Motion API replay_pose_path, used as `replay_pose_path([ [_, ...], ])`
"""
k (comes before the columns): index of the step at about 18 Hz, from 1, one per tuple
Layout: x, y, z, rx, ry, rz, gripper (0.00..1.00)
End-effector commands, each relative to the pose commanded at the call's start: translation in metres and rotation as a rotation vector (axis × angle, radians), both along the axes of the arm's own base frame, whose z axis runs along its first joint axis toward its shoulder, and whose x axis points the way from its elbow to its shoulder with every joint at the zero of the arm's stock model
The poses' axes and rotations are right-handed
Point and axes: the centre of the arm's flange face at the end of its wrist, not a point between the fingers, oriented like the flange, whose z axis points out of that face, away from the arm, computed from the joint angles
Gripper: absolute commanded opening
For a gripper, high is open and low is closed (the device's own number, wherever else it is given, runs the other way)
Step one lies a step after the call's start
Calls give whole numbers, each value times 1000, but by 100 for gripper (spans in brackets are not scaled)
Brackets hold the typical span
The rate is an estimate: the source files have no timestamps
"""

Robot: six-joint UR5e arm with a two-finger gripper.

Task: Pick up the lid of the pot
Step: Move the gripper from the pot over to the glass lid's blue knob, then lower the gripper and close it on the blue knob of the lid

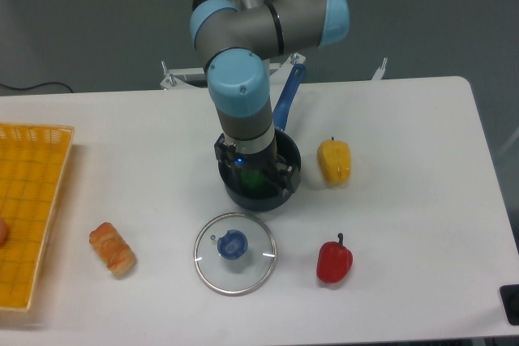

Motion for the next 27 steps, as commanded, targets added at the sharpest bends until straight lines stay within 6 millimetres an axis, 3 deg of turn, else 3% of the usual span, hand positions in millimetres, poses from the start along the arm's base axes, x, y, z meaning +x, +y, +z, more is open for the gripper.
replay_pose_path([
  [5, -5, 4, 3, 81, 0, 203, 100],
  [16, -11, 34, -58, 97, -22, 521, 100],
  [22, -23, 46, -73, 181, 26, 787, 100],
  [27, -11, 65, -74, 207, 35, 802, 100],
])
